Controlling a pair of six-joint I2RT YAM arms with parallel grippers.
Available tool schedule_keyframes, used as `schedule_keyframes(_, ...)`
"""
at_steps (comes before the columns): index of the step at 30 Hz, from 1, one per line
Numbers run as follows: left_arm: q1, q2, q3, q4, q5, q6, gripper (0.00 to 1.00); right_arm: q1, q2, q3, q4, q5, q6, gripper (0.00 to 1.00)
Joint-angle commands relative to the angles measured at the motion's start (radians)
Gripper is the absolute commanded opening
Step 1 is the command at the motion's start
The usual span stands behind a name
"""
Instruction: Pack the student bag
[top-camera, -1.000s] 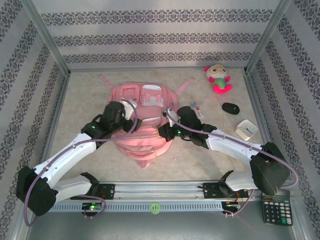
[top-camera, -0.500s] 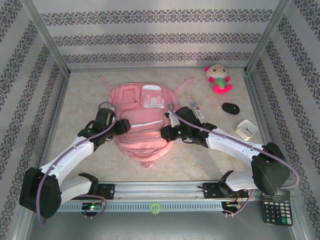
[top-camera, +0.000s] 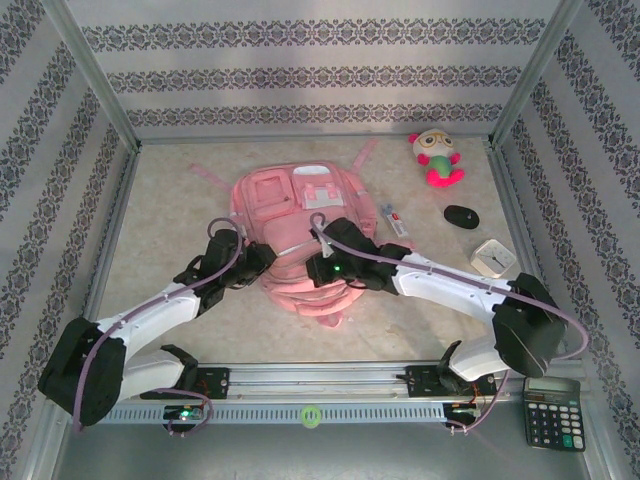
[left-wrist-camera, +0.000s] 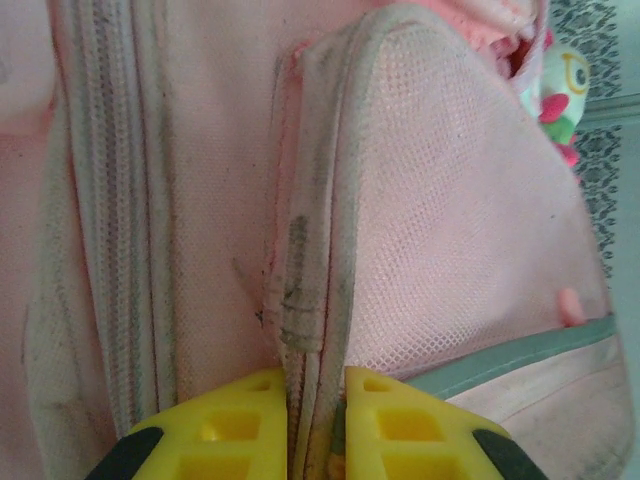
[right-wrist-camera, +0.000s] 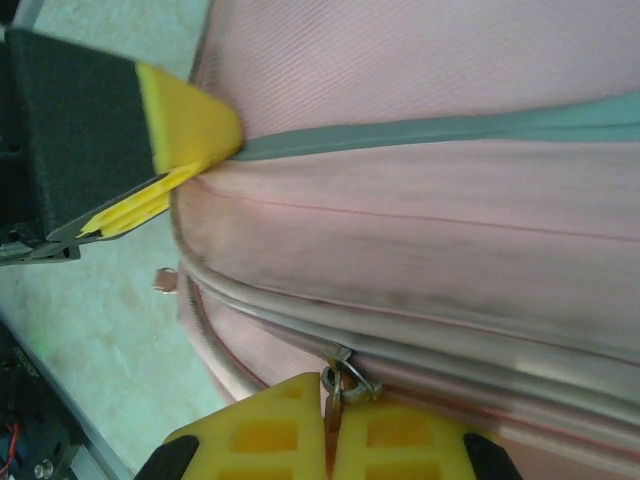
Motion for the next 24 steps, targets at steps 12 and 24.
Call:
schedule_keyframes(12,-0.049,-0.155,0.161,-0.147,-0.319,0.242,0.59,0.049,0.04,-0.002,0.198,-0.086,0.148,0.0)
schedule_keyframes(24,0.192,0.238,0.482,-0.32,-0.227,0.371,0.75,0.038,0.015,-0.02,0.185,-0.135,0.103,0.0)
